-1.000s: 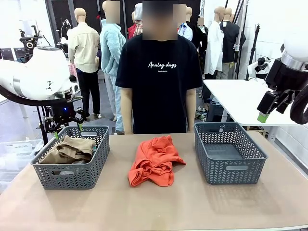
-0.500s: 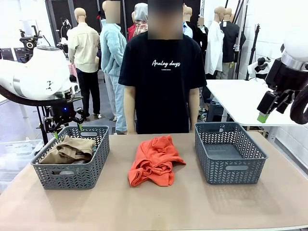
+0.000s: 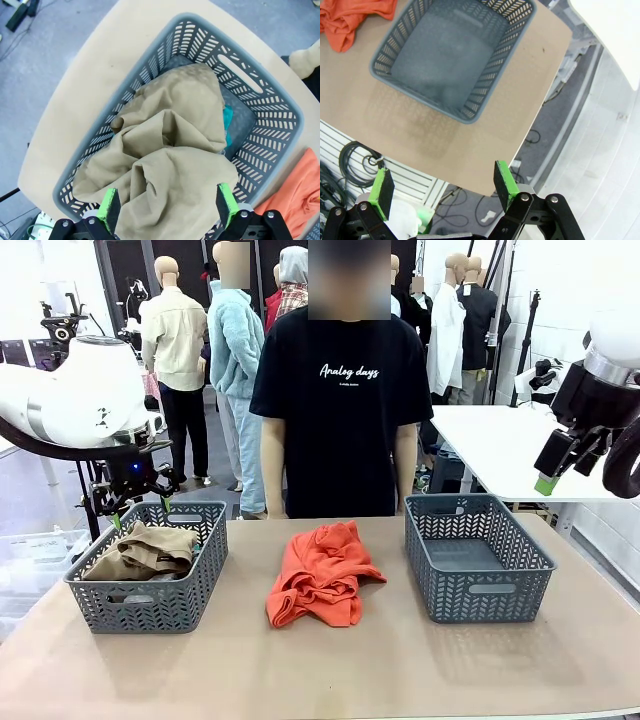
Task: Sort the tops and bottoms.
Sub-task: Sort the clothes according to human instructions, then lift clothes from the center of the table with your right hand.
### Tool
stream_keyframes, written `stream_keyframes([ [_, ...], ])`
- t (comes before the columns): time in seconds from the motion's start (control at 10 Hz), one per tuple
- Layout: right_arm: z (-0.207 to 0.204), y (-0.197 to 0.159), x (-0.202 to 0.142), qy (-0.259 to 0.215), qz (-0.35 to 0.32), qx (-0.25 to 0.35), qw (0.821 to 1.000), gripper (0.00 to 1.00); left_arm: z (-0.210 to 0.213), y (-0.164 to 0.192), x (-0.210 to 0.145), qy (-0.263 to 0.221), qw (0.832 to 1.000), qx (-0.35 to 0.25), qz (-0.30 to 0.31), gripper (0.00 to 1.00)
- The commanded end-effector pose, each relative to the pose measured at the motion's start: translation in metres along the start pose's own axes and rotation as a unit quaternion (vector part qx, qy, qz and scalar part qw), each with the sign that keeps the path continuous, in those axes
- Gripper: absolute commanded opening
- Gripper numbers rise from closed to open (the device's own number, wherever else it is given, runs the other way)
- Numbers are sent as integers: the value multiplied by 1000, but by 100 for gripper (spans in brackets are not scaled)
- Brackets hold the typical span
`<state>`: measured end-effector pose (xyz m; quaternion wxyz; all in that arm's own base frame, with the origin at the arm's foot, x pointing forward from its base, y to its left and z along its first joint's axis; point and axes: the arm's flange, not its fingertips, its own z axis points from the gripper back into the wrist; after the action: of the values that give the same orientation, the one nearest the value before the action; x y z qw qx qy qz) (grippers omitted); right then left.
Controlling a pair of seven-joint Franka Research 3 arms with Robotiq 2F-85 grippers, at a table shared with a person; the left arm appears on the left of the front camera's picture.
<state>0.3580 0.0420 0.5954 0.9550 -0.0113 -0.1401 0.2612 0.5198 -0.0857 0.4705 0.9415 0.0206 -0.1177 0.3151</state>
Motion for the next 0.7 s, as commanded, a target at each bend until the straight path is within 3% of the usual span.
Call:
stream_keyframes([
  [0.0, 0, 1, 0, 5, -3, -4, 1000, 100, 0, 0, 0, 0, 1000, 0, 0, 100],
  [0.6, 0, 1, 0, 5, -3, -4, 1000, 100, 0, 0, 0, 0, 1000, 0, 0, 100],
])
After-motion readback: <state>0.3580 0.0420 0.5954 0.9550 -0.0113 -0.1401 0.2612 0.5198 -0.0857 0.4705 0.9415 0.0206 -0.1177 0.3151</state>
